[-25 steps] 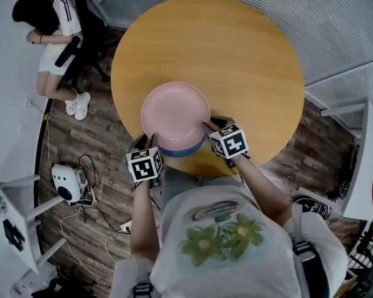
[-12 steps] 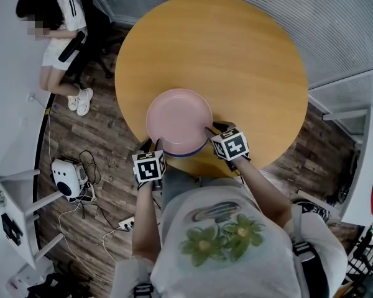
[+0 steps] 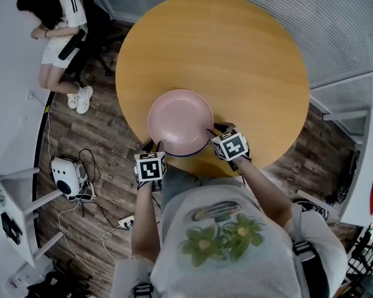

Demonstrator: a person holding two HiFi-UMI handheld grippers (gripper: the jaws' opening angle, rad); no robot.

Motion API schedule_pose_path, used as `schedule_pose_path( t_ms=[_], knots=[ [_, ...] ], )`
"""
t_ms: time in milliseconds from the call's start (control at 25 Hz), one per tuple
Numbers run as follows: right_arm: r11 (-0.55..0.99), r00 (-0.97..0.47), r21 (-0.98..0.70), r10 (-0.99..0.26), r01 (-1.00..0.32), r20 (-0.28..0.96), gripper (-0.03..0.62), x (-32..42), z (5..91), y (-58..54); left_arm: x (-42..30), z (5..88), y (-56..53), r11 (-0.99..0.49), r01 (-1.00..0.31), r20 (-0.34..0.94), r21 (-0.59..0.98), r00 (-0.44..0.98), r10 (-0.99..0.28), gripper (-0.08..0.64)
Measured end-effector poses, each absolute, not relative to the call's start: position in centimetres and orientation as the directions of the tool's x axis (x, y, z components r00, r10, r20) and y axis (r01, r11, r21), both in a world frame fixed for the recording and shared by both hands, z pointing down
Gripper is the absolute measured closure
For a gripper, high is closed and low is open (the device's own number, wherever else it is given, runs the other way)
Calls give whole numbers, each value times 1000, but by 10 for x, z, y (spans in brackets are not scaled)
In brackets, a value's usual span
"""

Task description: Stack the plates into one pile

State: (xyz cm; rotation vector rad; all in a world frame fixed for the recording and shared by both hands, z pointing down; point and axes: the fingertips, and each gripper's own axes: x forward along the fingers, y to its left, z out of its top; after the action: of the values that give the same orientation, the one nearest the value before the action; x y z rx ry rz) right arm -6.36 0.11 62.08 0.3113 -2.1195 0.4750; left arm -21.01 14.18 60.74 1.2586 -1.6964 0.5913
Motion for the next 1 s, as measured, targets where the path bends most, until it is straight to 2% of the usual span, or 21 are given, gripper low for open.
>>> schedule_pose_path(
  t_ms=[600,720,1000],
  knots=[
    [919,-520,-193,-15,-344,854,445,-62,641,7,-206,633,151,334,-936,902,109,-47,-428,435],
    [925,-517,-187,-12,-331,856,445,-60,642,7,-206,630,145,319,-943,890,91,-67,-452,500],
    [929,-515,-158,-41,-336,856,443,-60,635,2,-206,620,136,319,-944,877,83,-82,-473,507]
  ],
)
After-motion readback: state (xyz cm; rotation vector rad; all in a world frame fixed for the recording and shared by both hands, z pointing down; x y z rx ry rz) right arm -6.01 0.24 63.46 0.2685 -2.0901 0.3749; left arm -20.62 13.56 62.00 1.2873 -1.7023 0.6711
